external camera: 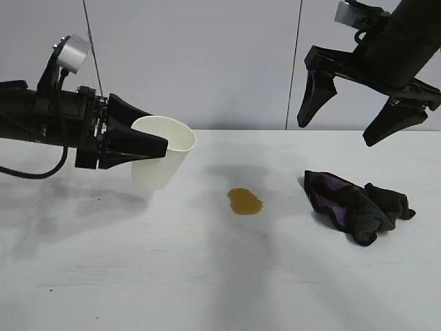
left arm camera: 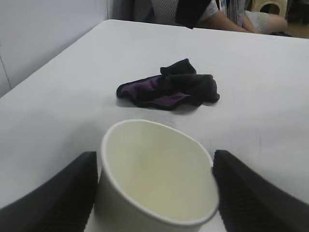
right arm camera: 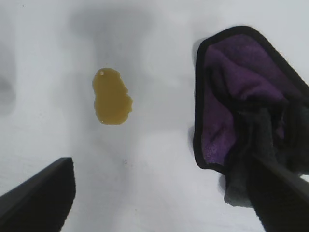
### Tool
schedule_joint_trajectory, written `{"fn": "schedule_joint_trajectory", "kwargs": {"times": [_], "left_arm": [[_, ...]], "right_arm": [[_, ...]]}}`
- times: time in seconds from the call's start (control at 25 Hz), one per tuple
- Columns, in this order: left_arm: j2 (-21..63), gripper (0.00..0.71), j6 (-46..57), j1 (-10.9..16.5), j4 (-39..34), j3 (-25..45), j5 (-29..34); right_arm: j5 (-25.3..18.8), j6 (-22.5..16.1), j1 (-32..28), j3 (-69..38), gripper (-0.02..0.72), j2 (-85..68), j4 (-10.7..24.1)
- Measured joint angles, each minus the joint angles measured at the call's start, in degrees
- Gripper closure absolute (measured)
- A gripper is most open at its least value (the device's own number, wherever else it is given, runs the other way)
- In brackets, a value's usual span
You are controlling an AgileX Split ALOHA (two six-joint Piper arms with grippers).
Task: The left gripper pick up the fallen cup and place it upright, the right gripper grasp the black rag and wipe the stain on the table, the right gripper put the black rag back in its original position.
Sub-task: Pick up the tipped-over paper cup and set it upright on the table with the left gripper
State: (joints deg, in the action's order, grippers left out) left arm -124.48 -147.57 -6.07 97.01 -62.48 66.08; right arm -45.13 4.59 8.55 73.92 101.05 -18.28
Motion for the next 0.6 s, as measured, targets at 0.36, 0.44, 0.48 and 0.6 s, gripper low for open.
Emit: {"fn": "schedule_joint_trajectory", "kwargs": {"times": [0.36,0.44,0.48,0.6], "left_arm": [[-1.22,0.224,0.12,0.0,0.14,0.0,-0.31],[-1.51,0.224,0.25,0.0,0.14,0.0,-0.36],[-1.74,0.224,0.25,0.0,0.14,0.0,-0.36],[-2.82,0.224,0.44,0.0,0.28,0.0,-0.35]], "right_arm": [[0.0,0.0,0.0,0.0,0.042,0.0,-0.07],[0.0,0.0,0.0,0.0,0.042,0.0,-0.31],[0.0,0.0,0.0,0.0,0.042,0.0,-0.39],[0.0,0.0,0.0,0.0,0.042,0.0,-0.59]]}}
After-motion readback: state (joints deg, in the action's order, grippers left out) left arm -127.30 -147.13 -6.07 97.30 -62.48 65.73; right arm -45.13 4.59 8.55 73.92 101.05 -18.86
